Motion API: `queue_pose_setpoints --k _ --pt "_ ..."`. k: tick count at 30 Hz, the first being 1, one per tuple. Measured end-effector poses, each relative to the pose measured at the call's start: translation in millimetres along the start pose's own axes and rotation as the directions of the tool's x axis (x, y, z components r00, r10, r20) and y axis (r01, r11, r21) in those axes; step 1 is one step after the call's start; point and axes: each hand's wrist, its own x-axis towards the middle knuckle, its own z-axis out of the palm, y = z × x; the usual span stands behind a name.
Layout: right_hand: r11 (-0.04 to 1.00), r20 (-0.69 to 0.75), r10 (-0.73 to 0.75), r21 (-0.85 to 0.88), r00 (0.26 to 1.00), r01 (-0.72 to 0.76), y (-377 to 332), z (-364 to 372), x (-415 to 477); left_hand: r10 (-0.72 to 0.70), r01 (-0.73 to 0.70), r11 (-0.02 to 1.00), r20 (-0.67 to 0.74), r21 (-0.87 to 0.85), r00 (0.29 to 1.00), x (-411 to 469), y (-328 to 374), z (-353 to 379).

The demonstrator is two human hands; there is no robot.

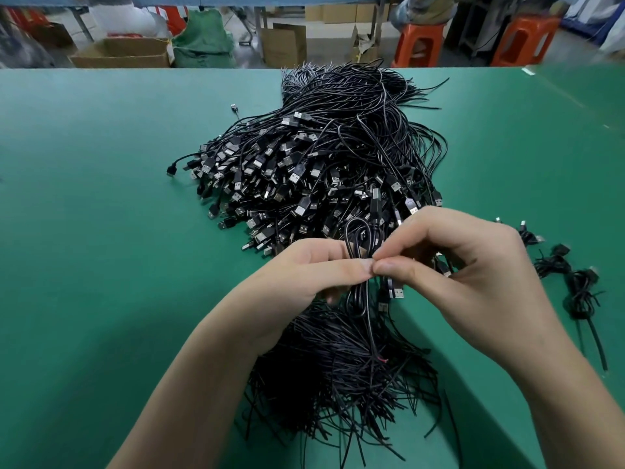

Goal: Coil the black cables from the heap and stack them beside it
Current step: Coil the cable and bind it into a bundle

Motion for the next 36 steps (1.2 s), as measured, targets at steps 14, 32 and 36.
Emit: queue_pose_setpoints --k 14,32,36 --pt "0.691 -0.078 0.483 0.645 0.872 -0.326 3.7 20.3 1.4 0.443 -0.350 0.873 -0.253 0.339 0.860 1.1 1.3 18.0" --pt "0.321 0.095 0.643 0.867 0.759 -0.381 -3.2 33.1 5.1 0.654 -0.455 0.718 -0.288 0.527 0.699 3.3 1.3 16.1" --pt "0.130 0.172 0.680 0.929 0.713 -0.348 -5.5 34.5 6.6 0.776 -0.425 0.520 -0.202 0.741 0.597 2.7 4.0 15.2"
